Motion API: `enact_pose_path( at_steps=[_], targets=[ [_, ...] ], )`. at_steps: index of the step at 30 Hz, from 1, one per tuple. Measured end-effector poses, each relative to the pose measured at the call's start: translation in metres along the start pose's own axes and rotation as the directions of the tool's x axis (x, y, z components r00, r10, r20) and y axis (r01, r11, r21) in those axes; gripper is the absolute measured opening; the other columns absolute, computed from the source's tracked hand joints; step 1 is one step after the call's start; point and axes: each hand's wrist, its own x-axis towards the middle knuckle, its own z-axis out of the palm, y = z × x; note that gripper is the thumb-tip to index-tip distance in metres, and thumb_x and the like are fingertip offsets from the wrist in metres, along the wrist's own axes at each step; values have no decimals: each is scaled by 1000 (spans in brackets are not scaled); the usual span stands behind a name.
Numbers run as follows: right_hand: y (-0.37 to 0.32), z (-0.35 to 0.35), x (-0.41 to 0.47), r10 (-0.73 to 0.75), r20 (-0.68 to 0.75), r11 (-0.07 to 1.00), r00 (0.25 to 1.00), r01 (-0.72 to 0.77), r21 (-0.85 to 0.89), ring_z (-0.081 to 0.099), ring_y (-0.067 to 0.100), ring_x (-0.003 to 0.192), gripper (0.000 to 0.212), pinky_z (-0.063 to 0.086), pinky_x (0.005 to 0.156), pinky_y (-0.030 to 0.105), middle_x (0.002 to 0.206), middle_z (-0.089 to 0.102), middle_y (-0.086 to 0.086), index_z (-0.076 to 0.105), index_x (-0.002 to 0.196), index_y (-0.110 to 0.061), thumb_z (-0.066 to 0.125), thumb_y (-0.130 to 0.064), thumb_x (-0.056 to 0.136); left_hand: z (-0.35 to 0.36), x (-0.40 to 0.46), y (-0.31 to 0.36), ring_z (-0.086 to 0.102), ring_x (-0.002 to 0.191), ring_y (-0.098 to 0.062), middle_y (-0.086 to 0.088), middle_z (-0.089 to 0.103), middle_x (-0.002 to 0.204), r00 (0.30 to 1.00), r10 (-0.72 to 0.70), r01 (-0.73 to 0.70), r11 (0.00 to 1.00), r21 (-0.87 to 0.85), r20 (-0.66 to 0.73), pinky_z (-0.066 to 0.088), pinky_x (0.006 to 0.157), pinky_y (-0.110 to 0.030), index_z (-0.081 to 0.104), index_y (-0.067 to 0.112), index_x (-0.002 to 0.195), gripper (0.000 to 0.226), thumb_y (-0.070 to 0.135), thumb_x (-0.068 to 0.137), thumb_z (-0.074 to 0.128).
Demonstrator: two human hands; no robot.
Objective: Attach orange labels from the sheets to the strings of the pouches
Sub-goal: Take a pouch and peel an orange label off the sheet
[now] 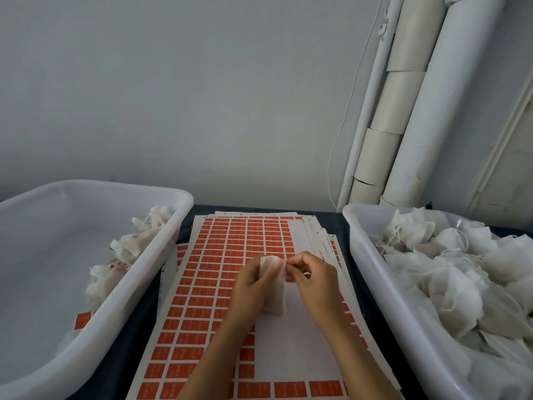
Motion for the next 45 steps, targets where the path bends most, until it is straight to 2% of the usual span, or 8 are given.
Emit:
enact_pose_path(
  at_steps=[4, 11, 18, 22, 27, 33, 41, 45],
  targets=[
    [1, 0, -2, -68, -10, 997, 998, 67, -35, 61, -11, 73, 8, 43, 65, 0, 76, 63, -12, 64, 83, -18, 67, -11, 83, 0, 0, -1, 63, 76, -14, 11, 63, 84, 1000, -20, 21, 994, 104, -17, 48, 53, -9, 57, 32, 87, 26, 30, 72, 78],
    [4, 0, -7, -67, -13, 995, 998, 66, -70, 62, -3, 70, 6, 46, 67, 1, 85, 62, -14, 64, 89, -20, 67, -16, 84, -1, 1, -1, 63, 72, -9, 17, 64, 77, 997, 20, -7, 988, 152, -80, 47, 54, -9, 61, 35, 78, 14, 29, 78, 74],
    [4, 2, -9, -91, 22, 990, 996, 93, -107, 57, -9, 68, 14, 42, 66, -3, 85, 61, -16, 57, 86, -25, 68, -16, 84, 4, 2, -6, 62, 73, -8, 9, 63, 83, 991, 26, 15, 955, 296, -131, 46, 56, -10, 61, 24, 89, 16, 32, 80, 72],
    [3, 1, -8, -84, 25, 991, 996, 86, -98, 61, -4, 70, 12, 45, 66, 0, 87, 66, -11, 56, 86, -26, 67, -20, 84, 4, 4, -7, 62, 77, -11, 5, 65, 89, 989, 40, 20, 917, 399, -142, 51, 63, -17, 62, 18, 96, 21, 33, 83, 69],
    [1, 1, -10, -131, 7, 983, 991, 131, -128, 57, -7, 66, 11, 42, 65, -3, 86, 66, -10, 58, 85, -23, 68, -18, 83, 3, 3, -7, 60, 72, -7, 7, 66, 85, 985, 119, -46, 874, 483, -122, 51, 63, -17, 63, 23, 93, 9, 28, 86, 66],
    [-4, 1, -10, -121, -21, 983, 992, 117, -141, 58, -3, 66, 20, 43, 62, -1, 84, 65, -10, 52, 80, -26, 70, -18, 82, 5, 0, -6, 63, 69, -11, 10, 67, 76, 978, 167, -114, 929, 351, -126, 58, 63, -33, 66, 23, 86, 3, 25, 86, 67],
    [-10, 1, -11, -53, -75, 985, 996, 40, -170, 56, -2, 64, 20, 42, 56, -1, 84, 57, -16, 50, 79, -23, 69, -19, 83, 6, -2, -2, 63, 68, -9, 11, 65, 73, 966, 163, -122, 973, 198, -203, 54, 57, -20, 63, 27, 79, 17, 12, 84, 67],
    [-5, -4, -8, 35, -124, 985, 992, -55, -164, 58, 2, 63, 17, 41, 56, 3, 86, 62, -10, 51, 79, -20, 67, -18, 83, 2, -2, -1, 60, 75, 3, 13, 61, 78, 963, 127, -100, 987, 124, -238, 46, 52, -7, 58, 29, 81, 21, 10, 83, 69]
  ],
)
